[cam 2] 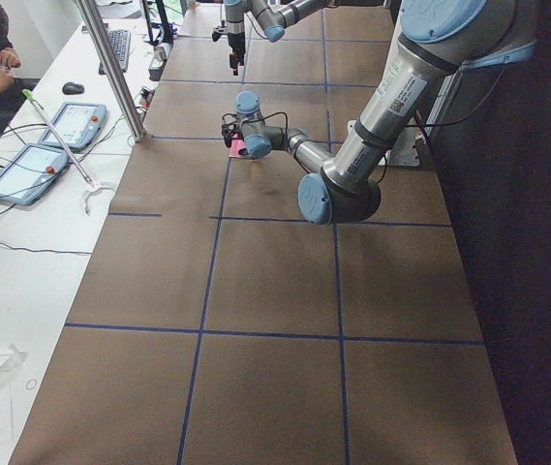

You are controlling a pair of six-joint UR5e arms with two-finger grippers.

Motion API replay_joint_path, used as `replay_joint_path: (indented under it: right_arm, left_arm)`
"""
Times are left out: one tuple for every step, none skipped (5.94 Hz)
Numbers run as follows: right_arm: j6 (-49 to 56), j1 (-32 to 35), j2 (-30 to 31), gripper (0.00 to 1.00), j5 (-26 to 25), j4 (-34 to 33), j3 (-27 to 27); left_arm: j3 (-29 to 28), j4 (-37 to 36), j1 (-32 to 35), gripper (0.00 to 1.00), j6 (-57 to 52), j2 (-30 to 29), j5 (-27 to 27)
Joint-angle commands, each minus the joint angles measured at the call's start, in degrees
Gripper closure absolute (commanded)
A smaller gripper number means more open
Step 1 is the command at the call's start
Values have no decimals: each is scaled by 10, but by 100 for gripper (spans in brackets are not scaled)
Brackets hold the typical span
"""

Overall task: Fold towel twice with both arms
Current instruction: 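Lower the left gripper to the strip's end nearest it and grasp it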

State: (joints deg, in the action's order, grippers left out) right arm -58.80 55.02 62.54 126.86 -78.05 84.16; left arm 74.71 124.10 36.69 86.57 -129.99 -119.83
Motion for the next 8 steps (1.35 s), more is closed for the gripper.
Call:
replay_joint_path:
  right_arm:
    - [0,1,0,0,0,0,0]
    - [0,1,1,0,0,0,0]
    - [0,1,1,0,0,0,1]
    - [0,2,2,0,0,0,0]
    - [0,2,2,0,0,0,1]
    - [0,3,2,0,1,0,1]
    - [1,4,3,0,3,0,5]
    - [1,4,9,0,4,0,8]
  left_arm:
    - [-2,0,-4,60,17,-2,-1]
    - [-2,0,-4,67,16,-2,-1]
    - [-2,0,-4,80,16,-1,-1]
    - [-2,0,-4,86,16,-1,-1]
    - [-2,0,-3,94,16,-1,-1]
    - [-2,0,-1,100,14,-2,-1]
    - [-1,-5,7,100,12,-10,-7]
    - [3,-80,11,100,7,-51,-8]
